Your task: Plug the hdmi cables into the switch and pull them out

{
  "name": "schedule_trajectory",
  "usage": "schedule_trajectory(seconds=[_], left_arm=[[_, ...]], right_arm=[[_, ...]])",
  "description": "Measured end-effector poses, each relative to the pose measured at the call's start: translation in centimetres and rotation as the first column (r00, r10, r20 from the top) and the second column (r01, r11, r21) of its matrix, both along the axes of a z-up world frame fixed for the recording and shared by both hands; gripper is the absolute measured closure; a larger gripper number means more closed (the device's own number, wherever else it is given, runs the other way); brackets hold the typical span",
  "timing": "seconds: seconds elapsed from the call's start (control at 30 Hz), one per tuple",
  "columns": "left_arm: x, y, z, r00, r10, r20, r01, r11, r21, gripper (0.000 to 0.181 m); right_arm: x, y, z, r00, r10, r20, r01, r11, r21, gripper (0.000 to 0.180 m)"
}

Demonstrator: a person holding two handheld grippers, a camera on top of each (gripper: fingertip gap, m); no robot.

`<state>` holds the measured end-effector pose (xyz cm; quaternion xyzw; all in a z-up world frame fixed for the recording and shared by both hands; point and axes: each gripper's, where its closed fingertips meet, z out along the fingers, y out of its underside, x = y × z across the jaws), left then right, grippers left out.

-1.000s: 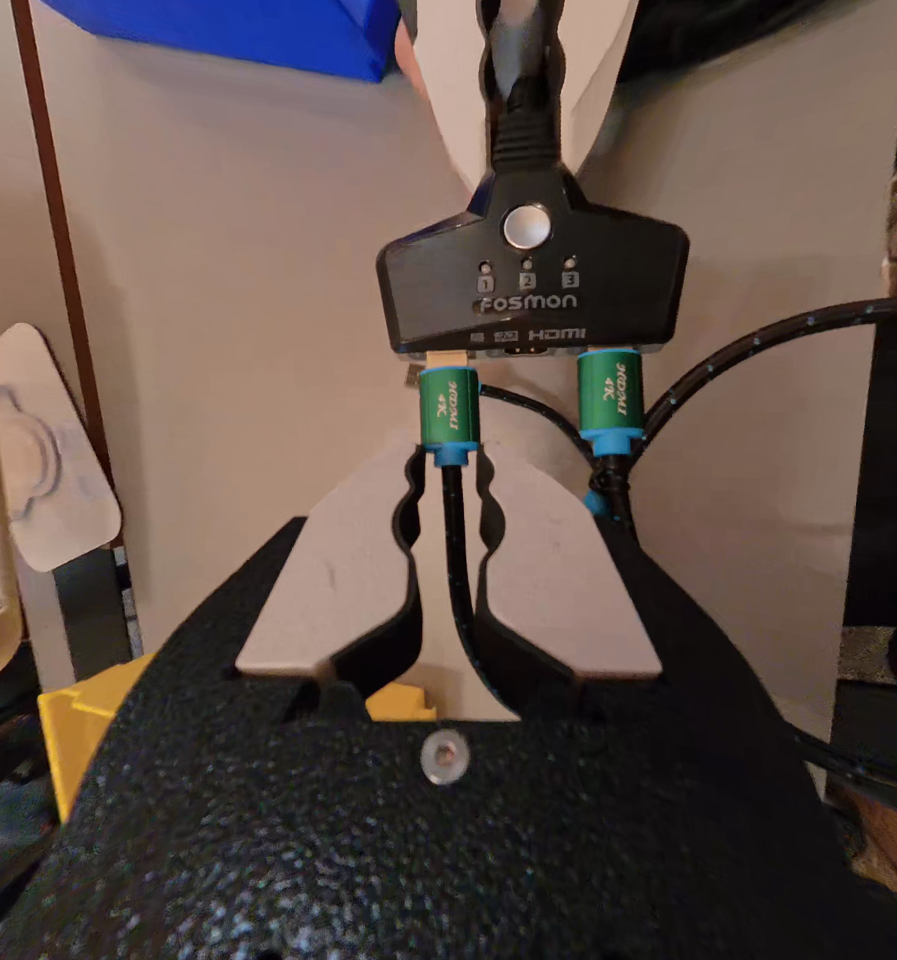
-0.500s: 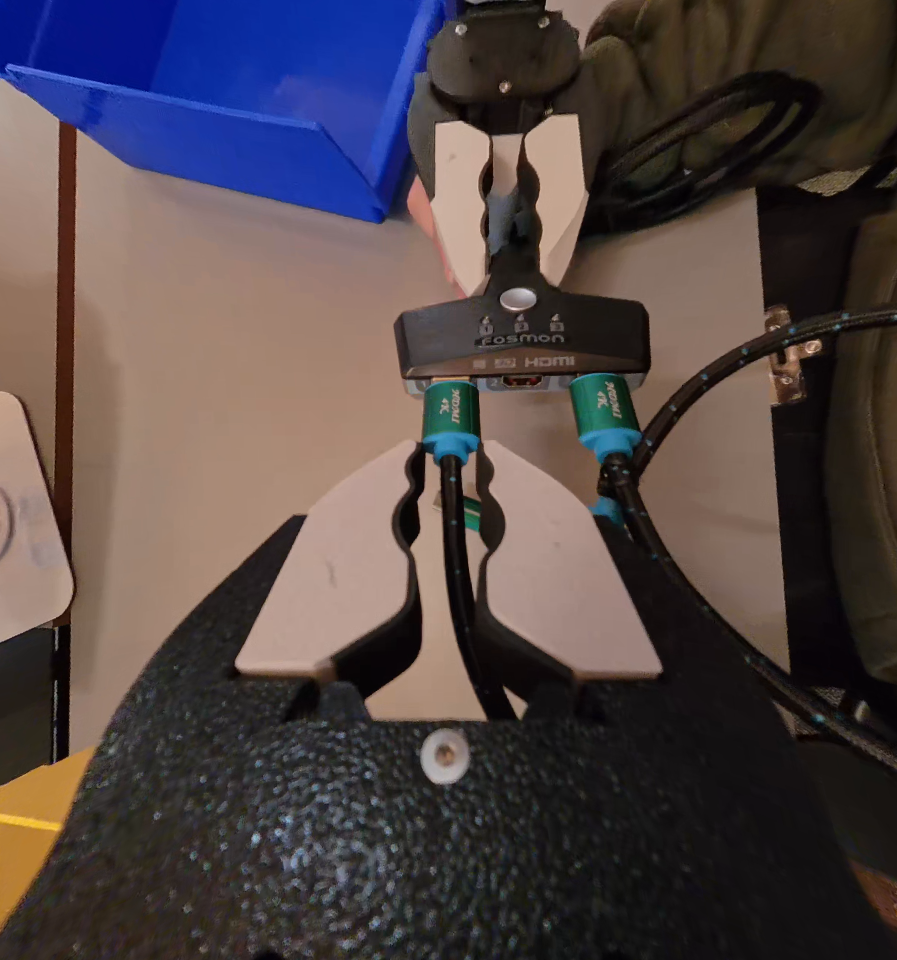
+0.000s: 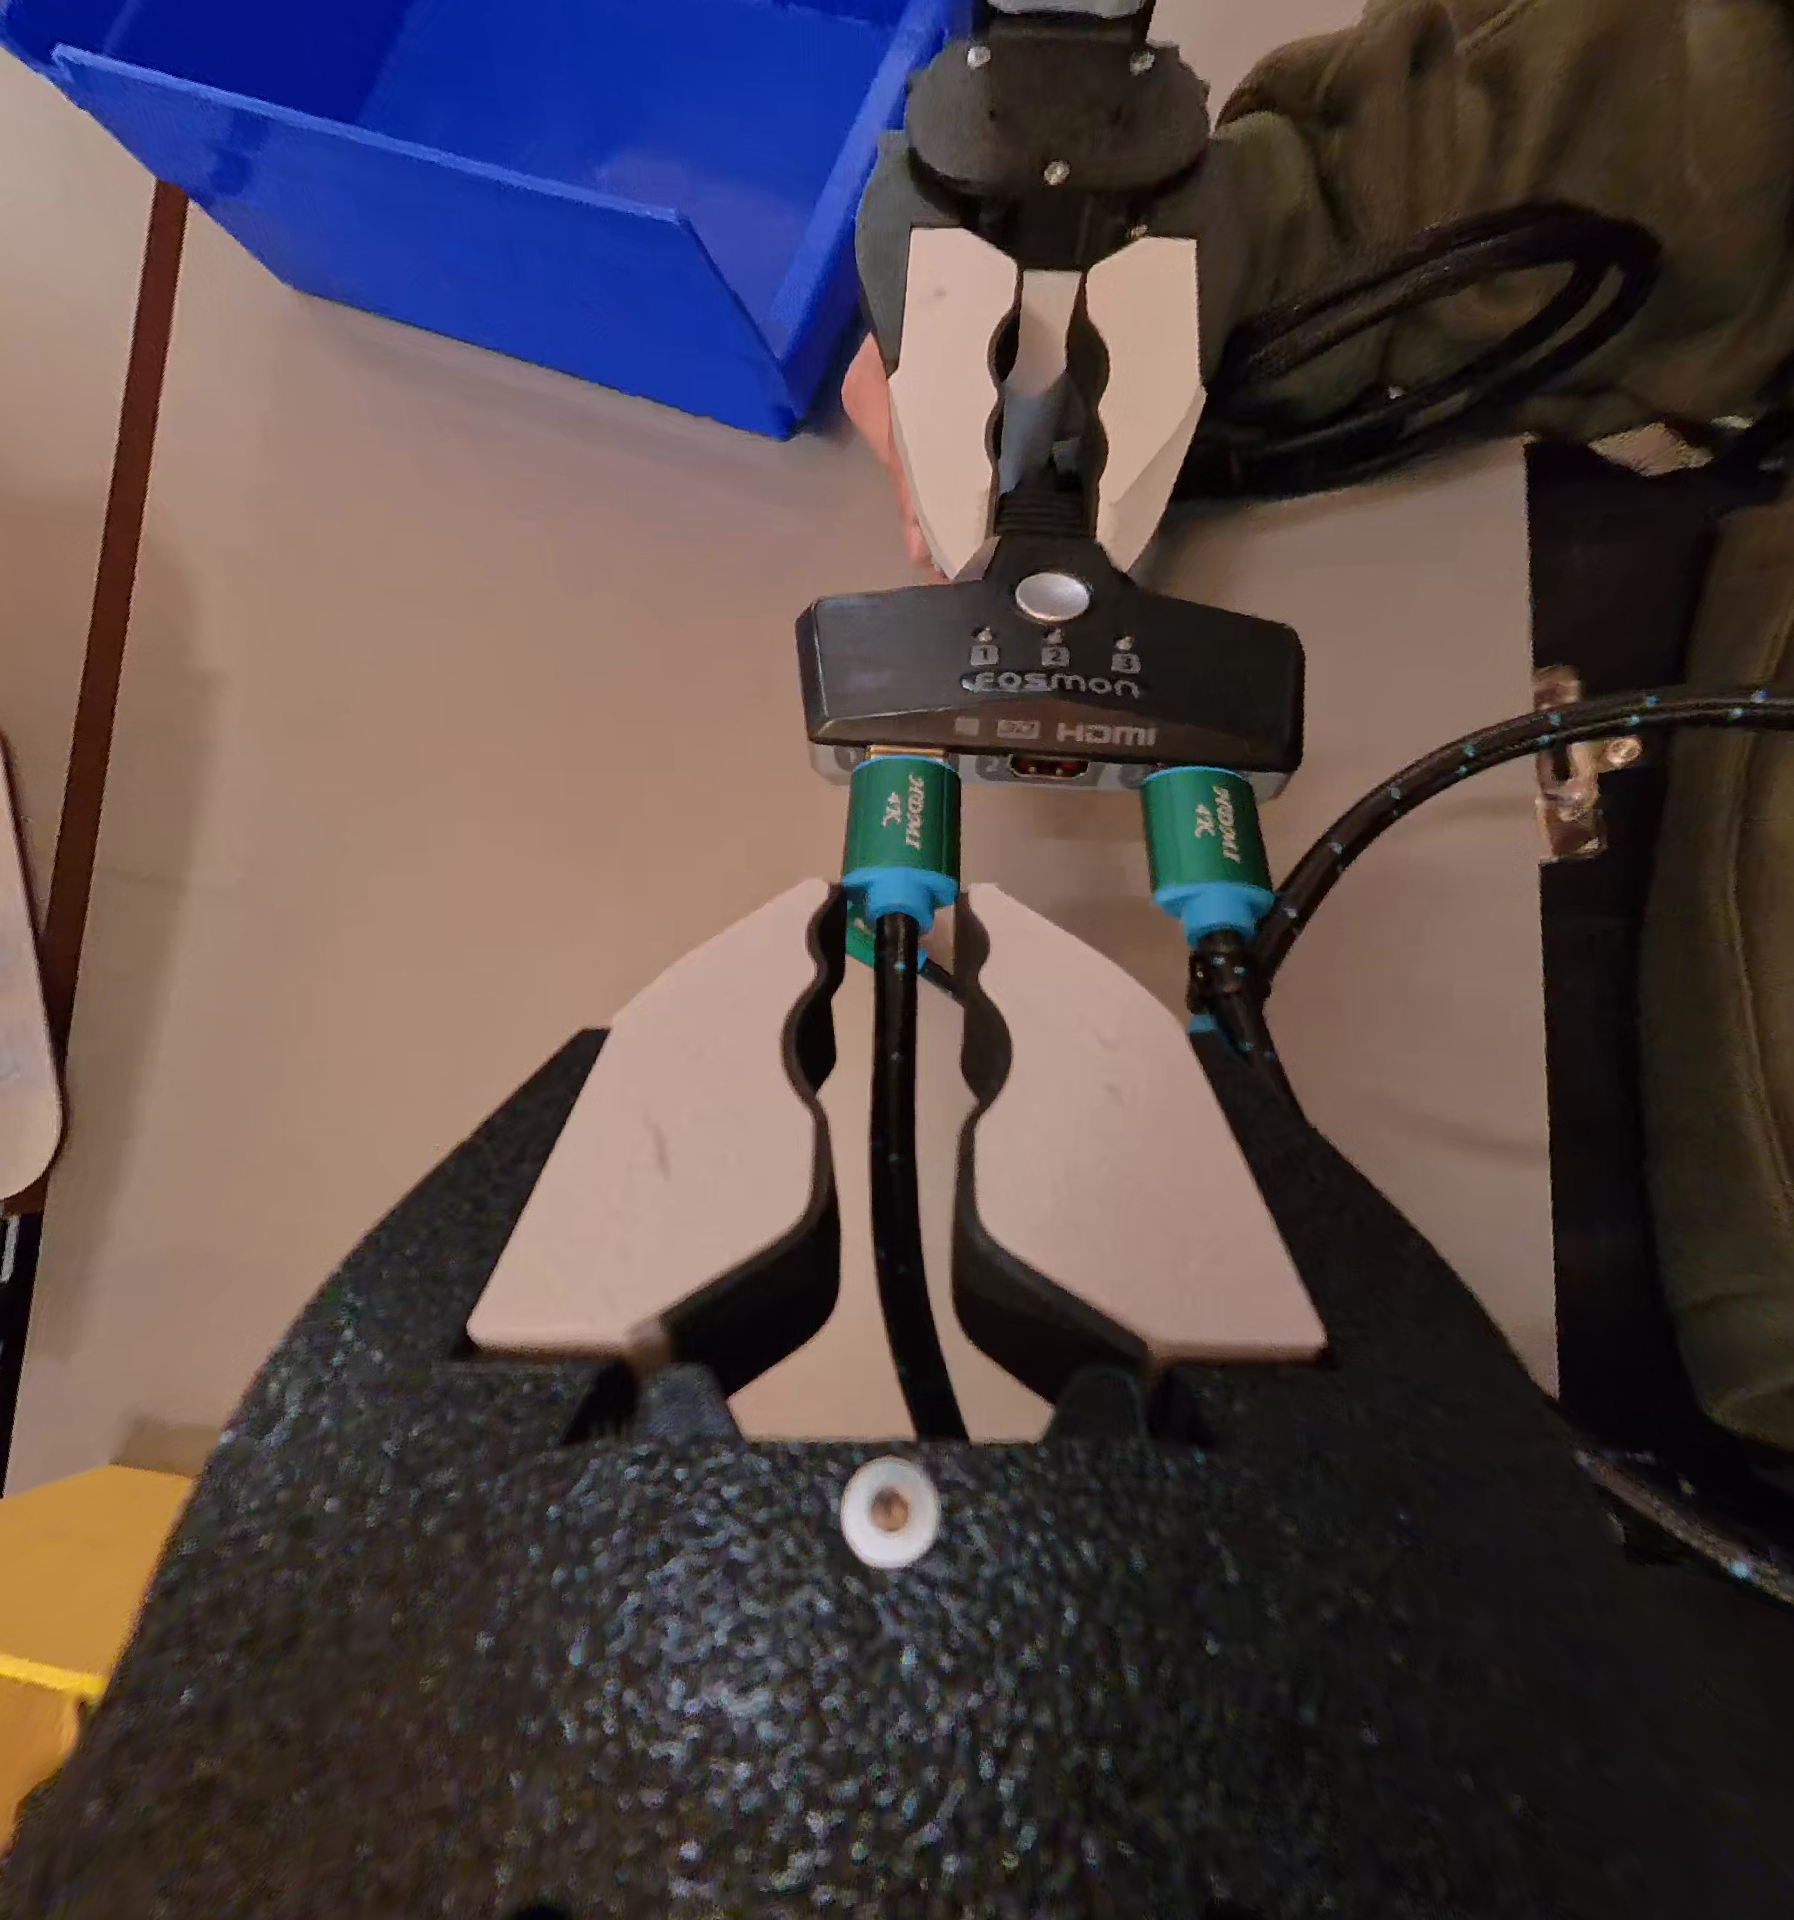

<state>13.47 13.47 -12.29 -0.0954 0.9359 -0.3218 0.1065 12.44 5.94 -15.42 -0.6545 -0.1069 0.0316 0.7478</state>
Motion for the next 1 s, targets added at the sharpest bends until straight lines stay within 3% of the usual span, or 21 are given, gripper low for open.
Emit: schedule_trajectory(seconds=[0.1,0.27,0.6,0.77,0.87,0.93,1.0], left_arm=[[0.2,0.7,-0.7,0.999,0.047,0.016,-0.049,0.991,0.123,0.163],[0.4,1.7,-2.1,0.998,0.002,0.056,-0.019,0.954,0.3,0.163],[0.1,2.3,-5.1,1.0,-0.029,0.009,0.024,0.938,0.346,0.163],[-0.3,1.6,-3.2,0.999,0.002,0.05,-0.011,0.986,0.167,0.161],[0.7,1.5,0.5,0.977,0.134,0.168,-0.131,0.991,-0.031,0.153],[2.0,3.4,4.4,0.9,0.328,0.287,-0.276,0.938,-0.208,0.145],[2.2,6.4,7.4,0.793,0.509,0.336,-0.367,0.838,-0.404,0.146]], right_arm=[[0.1,0.3,-0.3,1.0,-0.019,0.012,0.019,0.999,-0.026,0.158],[0.0,0.7,-0.9,0.999,-0.022,0.025,0.024,0.997,-0.071,0.158],[-0.7,0.9,-1.3,0.998,0.02,0.056,-0.014,0.995,-0.103,0.157],[-0.6,0.8,-0.9,0.999,0.027,0.037,-0.024,0.998,-0.063,0.157],[0.2,0.4,0.0,1.0,-0.015,0.002,0.015,1.0,0.009,0.157],[1.3,0.1,0.4,0.996,-0.089,-0.011,0.089,0.995,0.037,0.158],[3.0,-0.2,0.9,0.983,-0.183,-0.025,0.184,0.982,0.053,0.158]])
